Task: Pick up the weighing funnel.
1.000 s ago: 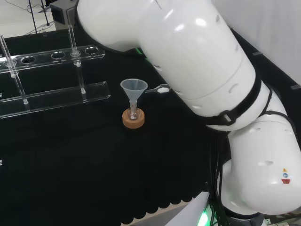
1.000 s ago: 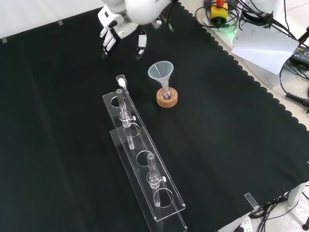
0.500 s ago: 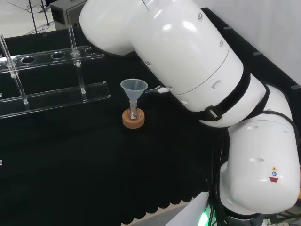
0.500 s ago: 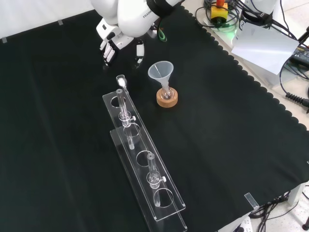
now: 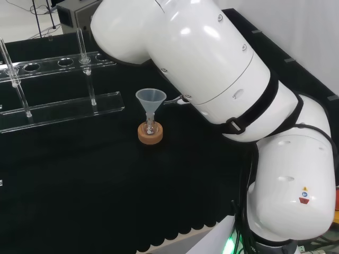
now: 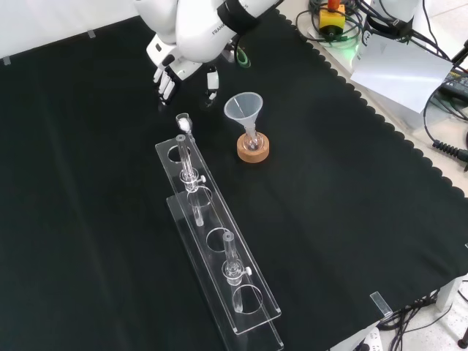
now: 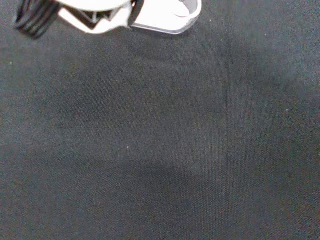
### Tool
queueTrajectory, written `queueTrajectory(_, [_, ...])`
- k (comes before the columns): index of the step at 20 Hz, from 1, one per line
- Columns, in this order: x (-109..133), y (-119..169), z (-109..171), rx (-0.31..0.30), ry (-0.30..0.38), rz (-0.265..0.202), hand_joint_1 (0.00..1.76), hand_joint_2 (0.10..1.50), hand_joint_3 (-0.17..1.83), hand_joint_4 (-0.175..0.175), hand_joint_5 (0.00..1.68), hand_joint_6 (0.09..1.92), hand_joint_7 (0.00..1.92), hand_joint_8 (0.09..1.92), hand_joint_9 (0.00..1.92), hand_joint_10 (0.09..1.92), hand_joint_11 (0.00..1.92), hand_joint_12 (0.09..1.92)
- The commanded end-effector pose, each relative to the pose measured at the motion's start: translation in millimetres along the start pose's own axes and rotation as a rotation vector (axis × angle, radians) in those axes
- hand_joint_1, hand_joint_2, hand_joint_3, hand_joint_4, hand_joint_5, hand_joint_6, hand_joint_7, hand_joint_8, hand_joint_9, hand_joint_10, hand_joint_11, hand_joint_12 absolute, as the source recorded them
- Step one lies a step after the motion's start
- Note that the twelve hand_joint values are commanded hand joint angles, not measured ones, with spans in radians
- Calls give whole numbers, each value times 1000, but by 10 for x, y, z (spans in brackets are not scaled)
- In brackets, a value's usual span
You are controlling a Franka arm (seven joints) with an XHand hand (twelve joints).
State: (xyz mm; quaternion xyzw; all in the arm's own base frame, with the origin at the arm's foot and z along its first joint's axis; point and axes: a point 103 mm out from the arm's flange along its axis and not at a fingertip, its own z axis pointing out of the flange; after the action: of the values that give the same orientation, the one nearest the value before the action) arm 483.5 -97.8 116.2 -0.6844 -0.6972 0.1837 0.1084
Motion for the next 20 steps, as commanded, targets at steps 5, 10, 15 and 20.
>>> queueTrajectory(5, [-1,125,132,-12,19,-22,930,565,698,-74,565,103,498,703,760,578,471,1289])
queueTrajectory(10, [47,170,151,-6,12,-25,931,563,702,-72,573,111,503,705,763,578,476,1287])
queueTrajectory(15, [60,200,179,2,5,-22,938,561,705,-69,585,122,516,710,770,579,482,1285])
queueTrajectory(20, [53,226,206,3,6,-22,946,559,708,-66,607,139,536,714,782,580,492,1284])
